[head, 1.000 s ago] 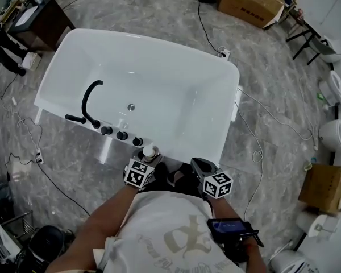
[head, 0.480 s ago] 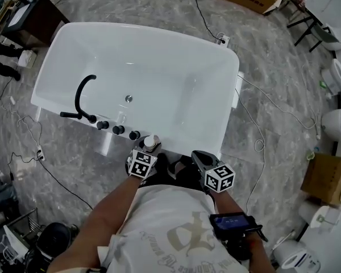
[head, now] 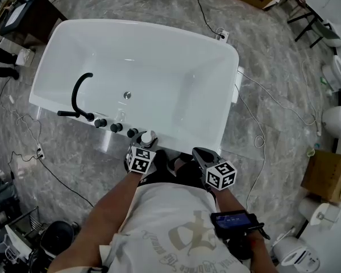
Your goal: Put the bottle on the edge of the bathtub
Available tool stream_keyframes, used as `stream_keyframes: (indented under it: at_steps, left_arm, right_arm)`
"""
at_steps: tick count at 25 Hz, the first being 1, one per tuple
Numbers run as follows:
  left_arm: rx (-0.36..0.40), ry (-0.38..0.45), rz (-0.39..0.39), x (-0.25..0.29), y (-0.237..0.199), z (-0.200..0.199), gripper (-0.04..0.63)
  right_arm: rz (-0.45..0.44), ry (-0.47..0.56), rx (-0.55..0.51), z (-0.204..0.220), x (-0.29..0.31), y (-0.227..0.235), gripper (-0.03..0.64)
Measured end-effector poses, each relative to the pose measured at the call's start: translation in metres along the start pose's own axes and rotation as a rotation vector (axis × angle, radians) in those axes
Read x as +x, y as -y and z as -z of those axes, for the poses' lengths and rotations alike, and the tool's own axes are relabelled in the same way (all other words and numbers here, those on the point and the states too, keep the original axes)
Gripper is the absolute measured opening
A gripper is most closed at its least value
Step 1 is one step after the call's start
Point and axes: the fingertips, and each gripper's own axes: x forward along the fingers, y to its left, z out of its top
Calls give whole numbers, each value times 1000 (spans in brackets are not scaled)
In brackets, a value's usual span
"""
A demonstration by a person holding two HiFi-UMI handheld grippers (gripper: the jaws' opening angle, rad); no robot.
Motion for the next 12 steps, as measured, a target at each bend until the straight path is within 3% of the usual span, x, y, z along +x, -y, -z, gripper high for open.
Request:
stream_keyframes:
  at_steps: [12]
  left_arm:
    - [-49,-34,-52,9,-7,25,218]
  right_arm:
    - [2,-10,5,0,0,5,6]
